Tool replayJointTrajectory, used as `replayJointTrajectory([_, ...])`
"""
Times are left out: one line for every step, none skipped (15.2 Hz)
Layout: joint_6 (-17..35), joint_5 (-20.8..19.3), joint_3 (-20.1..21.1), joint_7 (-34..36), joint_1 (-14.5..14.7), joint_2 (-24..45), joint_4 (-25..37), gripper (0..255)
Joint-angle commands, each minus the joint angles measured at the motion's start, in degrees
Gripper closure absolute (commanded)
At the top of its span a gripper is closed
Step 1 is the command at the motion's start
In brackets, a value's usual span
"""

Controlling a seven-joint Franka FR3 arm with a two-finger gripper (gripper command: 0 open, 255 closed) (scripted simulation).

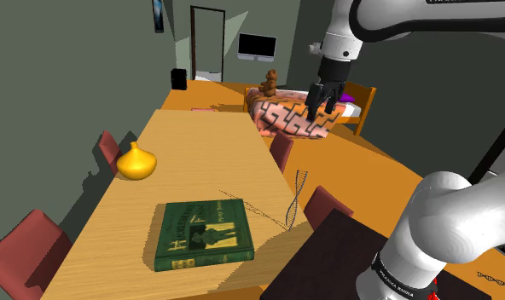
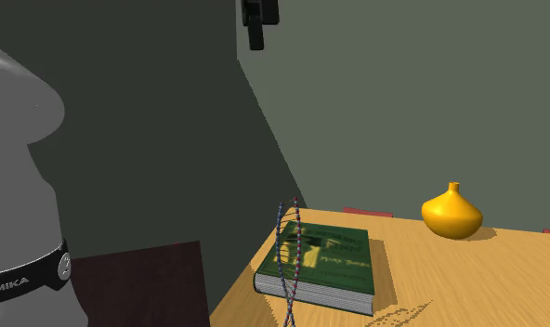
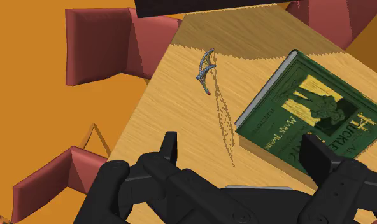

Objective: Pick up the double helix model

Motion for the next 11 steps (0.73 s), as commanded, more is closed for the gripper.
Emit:
replayJointTrajectory([0.0,0.0,0.0,0.0,0.0,0.0,0.0,0])
replayJointTrajectory([1.4,-0.7,-0.3,-1.2,0.3,0.7,-1.3,0])
replayJointTrajectory([2.9,-1.4,-0.5,-2.4,0.6,1.5,-2.5,0])
replayJointTrajectory([4.4,-2.1,-0.8,-3.5,0.8,2.4,-3.7,0])
replayJointTrajectory([5.9,-2.8,-1.1,-4.7,1.1,3.3,-4.9,0])
replayJointTrajectory([7.4,-3.5,-1.3,-5.8,1.3,4.3,-6.0,0])
replayJointTrajectory([9.0,-4.3,-1.6,-6.9,1.4,5.3,-7.0,0])
replayJointTrajectory([10.6,-5.1,-1.8,-8.0,1.6,6.4,-8.1,0])
replayJointTrajectory([12.2,-5.9,-2.1,-9.0,1.8,7.6,-9.0,0])
replayJointTrajectory([13.9,-6.8,-2.4,-10.0,1.9,8.9,-9.9,0])
replayJointTrajectory([15.6,-7.6,-2.6,-11.0,2.0,10.2,-10.8,0])
